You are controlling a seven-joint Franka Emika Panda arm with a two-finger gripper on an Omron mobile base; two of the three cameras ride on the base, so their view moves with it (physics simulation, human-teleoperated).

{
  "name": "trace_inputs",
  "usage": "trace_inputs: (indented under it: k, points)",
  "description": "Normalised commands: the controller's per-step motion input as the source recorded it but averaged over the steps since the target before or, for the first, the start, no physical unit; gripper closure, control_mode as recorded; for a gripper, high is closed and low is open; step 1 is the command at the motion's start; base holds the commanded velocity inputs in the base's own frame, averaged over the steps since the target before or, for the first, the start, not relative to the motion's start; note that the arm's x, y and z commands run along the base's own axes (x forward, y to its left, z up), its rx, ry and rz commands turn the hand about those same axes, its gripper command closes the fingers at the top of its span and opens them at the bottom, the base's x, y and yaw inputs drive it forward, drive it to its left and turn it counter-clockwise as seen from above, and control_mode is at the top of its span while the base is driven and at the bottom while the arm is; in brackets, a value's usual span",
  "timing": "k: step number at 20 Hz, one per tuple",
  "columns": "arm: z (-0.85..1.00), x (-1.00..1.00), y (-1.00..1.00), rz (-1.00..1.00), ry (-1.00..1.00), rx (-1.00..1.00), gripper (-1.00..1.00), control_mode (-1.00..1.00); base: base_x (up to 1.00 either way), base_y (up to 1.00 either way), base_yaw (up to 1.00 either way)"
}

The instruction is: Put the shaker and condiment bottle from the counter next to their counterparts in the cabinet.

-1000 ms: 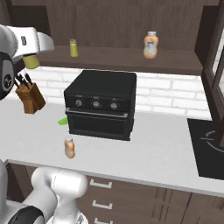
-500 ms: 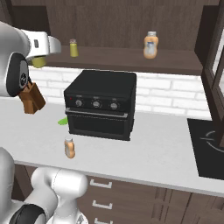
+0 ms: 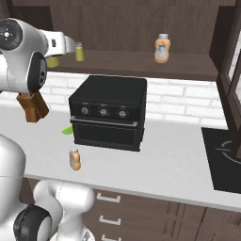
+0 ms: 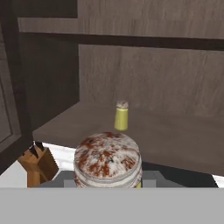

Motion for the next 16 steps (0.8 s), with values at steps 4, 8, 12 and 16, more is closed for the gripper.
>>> trace_inputs:
  k: [4, 8, 12, 16]
  points:
    - [-0.05, 0.09, 0.00, 0.04, 0.00, 0.00, 1.00, -1.00, 0.00, 0.00, 0.00]
    - [-0.25, 0.26, -0.04, 0.07, 0.00, 0.00, 1.00, -1.00, 0.00, 0.00, 0.00]
    - [-0.27, 0.41, -0.08, 0.08, 0.00, 0.02, 1.00, -1.00, 0.00, 0.00, 0.00]
    - [-0.07, 0.49, -0.06, 0.07, 0.00, 0.05, 1.00, -1.00, 0.00, 0.00, 0.00]
